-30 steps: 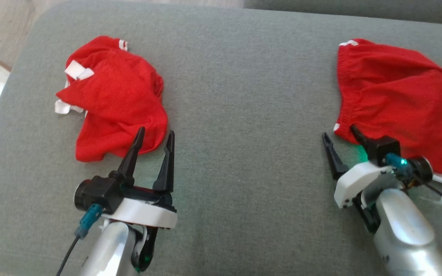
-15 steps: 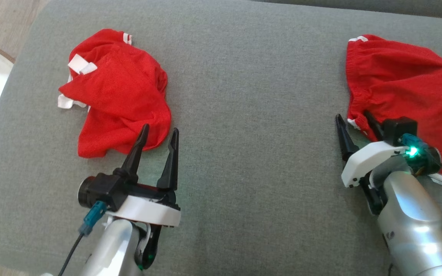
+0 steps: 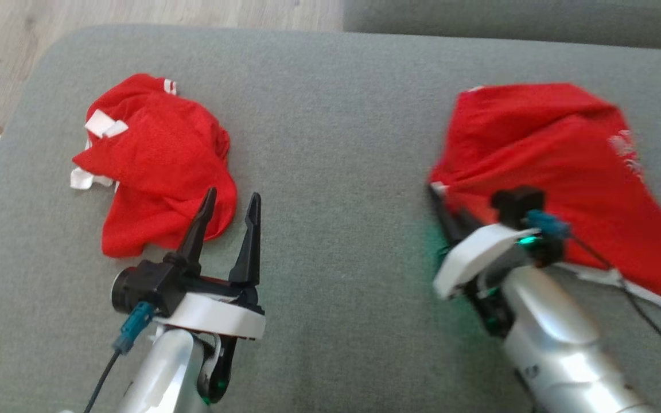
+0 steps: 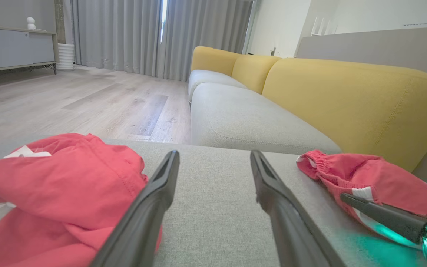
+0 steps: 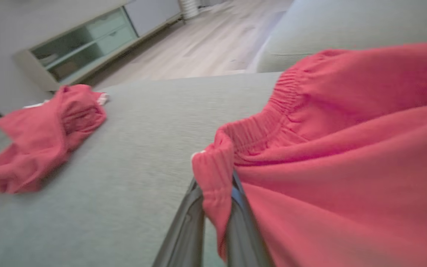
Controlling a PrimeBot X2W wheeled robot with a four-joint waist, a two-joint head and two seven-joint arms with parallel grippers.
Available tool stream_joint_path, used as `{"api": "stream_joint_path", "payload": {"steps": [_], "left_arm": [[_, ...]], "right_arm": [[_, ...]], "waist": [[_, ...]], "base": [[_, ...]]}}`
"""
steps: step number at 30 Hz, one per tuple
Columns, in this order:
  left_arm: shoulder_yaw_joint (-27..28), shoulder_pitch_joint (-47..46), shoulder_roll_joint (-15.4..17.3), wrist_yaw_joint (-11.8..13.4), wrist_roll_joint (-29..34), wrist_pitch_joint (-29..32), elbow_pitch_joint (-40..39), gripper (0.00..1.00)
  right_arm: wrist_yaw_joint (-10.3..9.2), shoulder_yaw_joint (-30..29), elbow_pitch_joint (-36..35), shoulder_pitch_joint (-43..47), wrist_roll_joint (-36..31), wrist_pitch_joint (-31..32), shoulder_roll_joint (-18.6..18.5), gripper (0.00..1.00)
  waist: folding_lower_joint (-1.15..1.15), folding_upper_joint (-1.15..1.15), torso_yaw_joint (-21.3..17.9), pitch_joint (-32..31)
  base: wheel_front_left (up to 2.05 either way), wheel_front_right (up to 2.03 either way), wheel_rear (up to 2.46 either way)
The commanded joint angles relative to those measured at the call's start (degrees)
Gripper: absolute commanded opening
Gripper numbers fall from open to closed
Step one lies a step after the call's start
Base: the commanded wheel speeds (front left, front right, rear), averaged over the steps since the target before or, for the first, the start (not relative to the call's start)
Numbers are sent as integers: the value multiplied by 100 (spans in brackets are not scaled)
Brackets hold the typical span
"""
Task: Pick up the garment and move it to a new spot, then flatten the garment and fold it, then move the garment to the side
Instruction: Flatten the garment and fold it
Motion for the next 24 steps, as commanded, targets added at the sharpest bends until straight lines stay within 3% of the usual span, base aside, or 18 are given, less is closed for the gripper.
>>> {"api": "stream_joint_path", "payload": {"steps": [1,6,11,12,19,24], "left_arm": [[211,-99,23,47,50,-55,-149,100],[229,-54,23,42,61,-55,-126,100],[248,-9,23,37,64,-55,-125,100],[268,14,23,38,68,-55,-134,100],[383,81,22,53,94,-55,-145,100],[490,140,22,50,97,-55,-181,100]], "right_arm": [[-4,469,-426,66,338,86,133,0],[-4,1417,-1085,239,1167,397,-19,0],[-4,1882,-1226,244,1522,449,-237,0],[-4,1898,-1117,192,1517,362,-276,100],[-4,1884,-850,44,1402,92,-323,100],[-4,1493,-882,82,1295,-200,-457,100]], "waist": [[0,0,-79,-96],[0,0,-127,-218],[0,0,-137,-267],[0,0,-156,-271],[0,0,-333,-323],[0,0,-560,-446]], "base": [[0,0,0],[0,0,0],[0,0,0],[0,0,0],[0,0,0],[0,0,0]]}}
